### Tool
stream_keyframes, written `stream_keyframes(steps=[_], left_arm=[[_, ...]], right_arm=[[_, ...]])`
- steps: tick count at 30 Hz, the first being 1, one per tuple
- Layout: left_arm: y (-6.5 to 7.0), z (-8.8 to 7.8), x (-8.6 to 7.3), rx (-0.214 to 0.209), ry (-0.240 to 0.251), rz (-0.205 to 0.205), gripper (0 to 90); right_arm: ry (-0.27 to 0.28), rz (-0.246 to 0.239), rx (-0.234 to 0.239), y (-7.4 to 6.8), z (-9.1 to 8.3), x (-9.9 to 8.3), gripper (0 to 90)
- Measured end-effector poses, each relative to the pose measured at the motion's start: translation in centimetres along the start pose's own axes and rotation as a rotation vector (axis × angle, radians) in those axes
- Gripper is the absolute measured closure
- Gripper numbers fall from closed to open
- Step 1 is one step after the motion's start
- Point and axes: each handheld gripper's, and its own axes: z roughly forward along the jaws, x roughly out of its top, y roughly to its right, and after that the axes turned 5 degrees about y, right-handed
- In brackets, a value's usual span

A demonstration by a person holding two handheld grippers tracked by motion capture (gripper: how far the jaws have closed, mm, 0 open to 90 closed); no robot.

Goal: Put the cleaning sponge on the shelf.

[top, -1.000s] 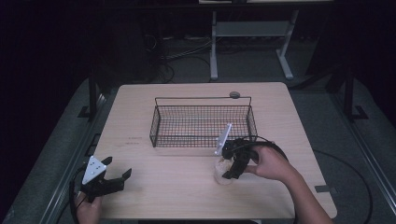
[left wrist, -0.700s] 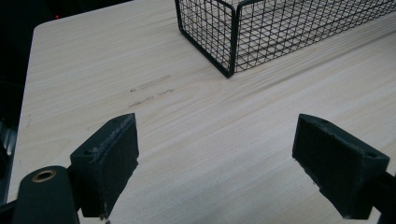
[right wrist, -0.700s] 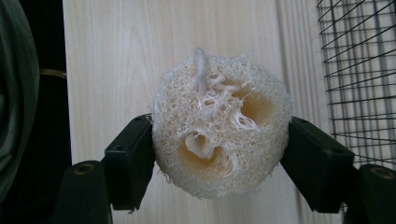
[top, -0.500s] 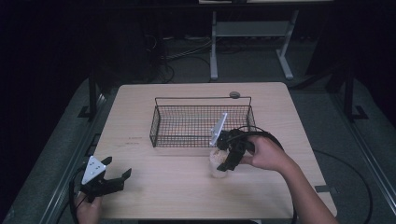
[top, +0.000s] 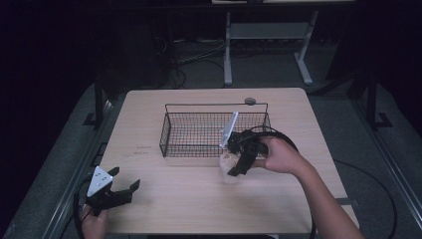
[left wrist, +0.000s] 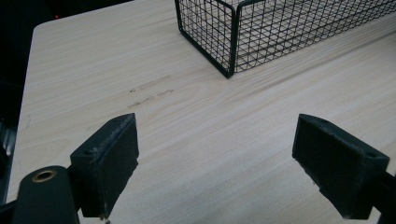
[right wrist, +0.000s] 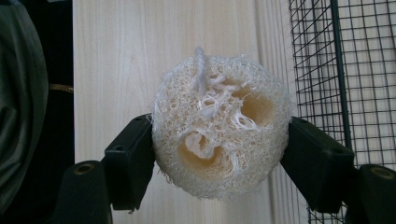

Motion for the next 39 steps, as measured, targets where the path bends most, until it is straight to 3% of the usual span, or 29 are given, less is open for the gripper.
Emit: stream_keyframes(steps=[17, 39], left_arm=[[0.1, 0.1, 0.0, -0.002, -0.001, 0.005, 13.7], [0.0, 0.1, 0.0, -0.003, 0.005, -0.007, 13.7]], right_arm=[[0.004, -0.011, -0.014, 1.3, -1.7, 1.3, 28.6], [0.009, -0.002, -0.046, 4.3, -4.0, 3.8, 28.6]])
